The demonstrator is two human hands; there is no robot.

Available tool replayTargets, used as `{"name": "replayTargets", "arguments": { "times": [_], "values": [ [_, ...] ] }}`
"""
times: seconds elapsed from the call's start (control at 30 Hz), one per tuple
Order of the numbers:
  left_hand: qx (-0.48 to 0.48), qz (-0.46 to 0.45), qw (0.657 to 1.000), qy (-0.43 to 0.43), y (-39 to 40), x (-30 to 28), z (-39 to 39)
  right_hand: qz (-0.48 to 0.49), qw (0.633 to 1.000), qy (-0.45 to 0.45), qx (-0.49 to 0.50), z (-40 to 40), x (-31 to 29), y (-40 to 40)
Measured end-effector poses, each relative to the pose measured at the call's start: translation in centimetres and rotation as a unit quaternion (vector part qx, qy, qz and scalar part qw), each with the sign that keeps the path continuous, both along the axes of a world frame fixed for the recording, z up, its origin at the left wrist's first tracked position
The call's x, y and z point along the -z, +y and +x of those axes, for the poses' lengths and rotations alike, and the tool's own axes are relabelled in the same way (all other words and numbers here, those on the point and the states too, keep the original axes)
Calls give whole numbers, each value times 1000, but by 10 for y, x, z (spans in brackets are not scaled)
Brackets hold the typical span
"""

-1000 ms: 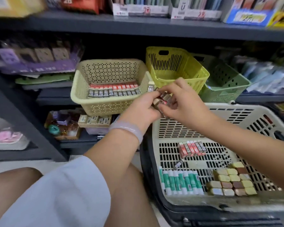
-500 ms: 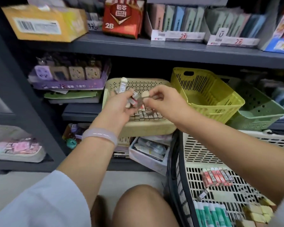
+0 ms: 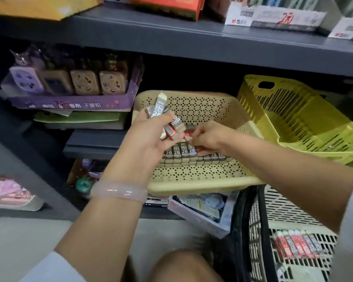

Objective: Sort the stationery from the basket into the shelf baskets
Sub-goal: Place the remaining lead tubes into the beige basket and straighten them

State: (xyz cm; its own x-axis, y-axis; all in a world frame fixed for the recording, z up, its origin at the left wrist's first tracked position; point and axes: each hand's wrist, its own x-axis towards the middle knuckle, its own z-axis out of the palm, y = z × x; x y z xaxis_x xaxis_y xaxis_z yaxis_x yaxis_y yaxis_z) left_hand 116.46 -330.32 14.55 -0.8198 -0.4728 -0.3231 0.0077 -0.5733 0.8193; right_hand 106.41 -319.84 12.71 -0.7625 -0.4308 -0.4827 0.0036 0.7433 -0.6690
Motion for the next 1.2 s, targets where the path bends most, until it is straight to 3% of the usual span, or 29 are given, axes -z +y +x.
{"name": "replayTargets", "arguments": {
  "times": [0.23,0.33,0.47,0.57,0.7,0.97,1.2],
  "values": [
    [13,2,1000,9,-5,2,5,-1,996,73,-58,-5,3,2],
    [17,1,1000,13,-2,0,6,-60,992,100,-48,-6,-10,4],
    [38,-32,999,14,4,-1,6,-230,969,17,-85,2,-31,2],
    [43,-55,997,15,7,-1,8,-236,959,-26,-155,8,-38,-2],
    [31,-75,997,11,8,-1,9,-253,956,-49,-142,8,-43,-4],
    [-2,-24,1000,7,4,-3,8,-303,948,-16,-94,8,-39,-3],
    [7,-81,997,4,6,0,9,-328,941,-30,-82,7,-38,3]
  ]
}}
